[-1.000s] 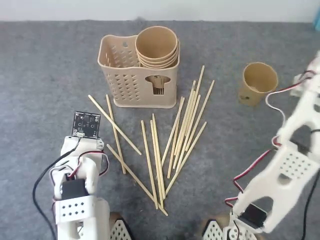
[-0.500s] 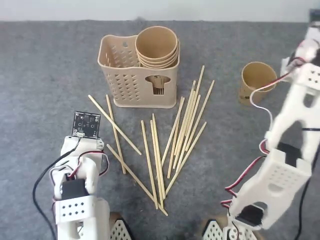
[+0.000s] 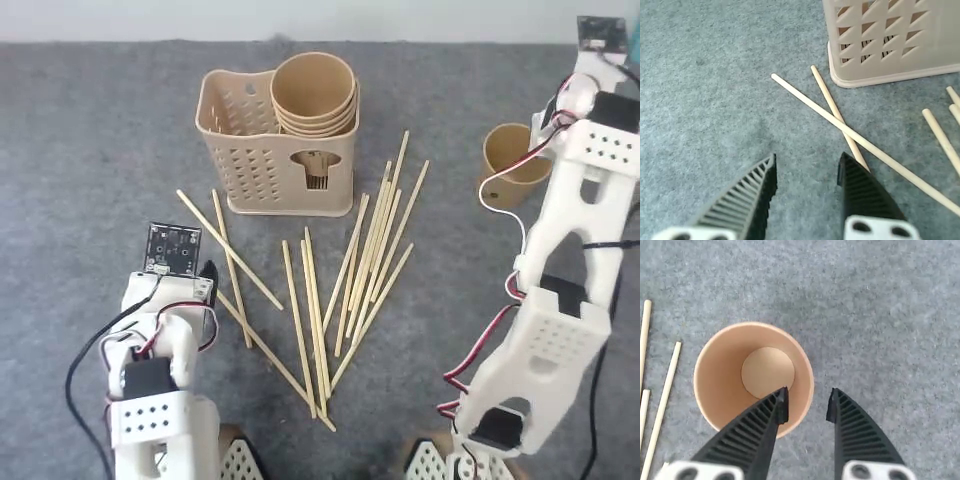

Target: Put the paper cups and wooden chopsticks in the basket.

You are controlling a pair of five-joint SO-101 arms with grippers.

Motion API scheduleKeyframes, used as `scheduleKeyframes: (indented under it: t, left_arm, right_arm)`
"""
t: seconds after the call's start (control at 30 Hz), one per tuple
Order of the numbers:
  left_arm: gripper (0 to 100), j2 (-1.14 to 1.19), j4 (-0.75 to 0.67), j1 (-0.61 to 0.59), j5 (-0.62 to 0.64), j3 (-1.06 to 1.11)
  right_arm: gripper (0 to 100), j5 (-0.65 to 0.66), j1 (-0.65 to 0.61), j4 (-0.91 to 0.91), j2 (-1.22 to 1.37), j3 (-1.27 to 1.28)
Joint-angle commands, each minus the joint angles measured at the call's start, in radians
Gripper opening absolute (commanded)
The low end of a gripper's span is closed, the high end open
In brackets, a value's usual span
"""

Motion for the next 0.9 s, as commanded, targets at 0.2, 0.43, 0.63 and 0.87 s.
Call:
scheduleKeyframes:
  t: [0.2,0.43,0.63,0.87]
  left_arm:
    - [18,-0.025,-0.025,-0.005,-0.006,-0.007]
    - [18,-0.025,-0.025,-0.005,-0.006,-0.007]
    - [18,-0.025,-0.025,-0.005,-0.006,-0.005]
    - [18,-0.025,-0.025,-0.005,-0.006,-0.005]
  right_arm:
    - [14.3,-0.011,0.007,-0.058,0.134,-0.021]
    - [2.4,-0.011,0.01,-0.036,0.139,-0.023]
    - [0.7,-0.011,0.008,0.03,0.001,-0.023]
    - [0.8,-0.071,-0.022,0.048,-0.199,-0.023]
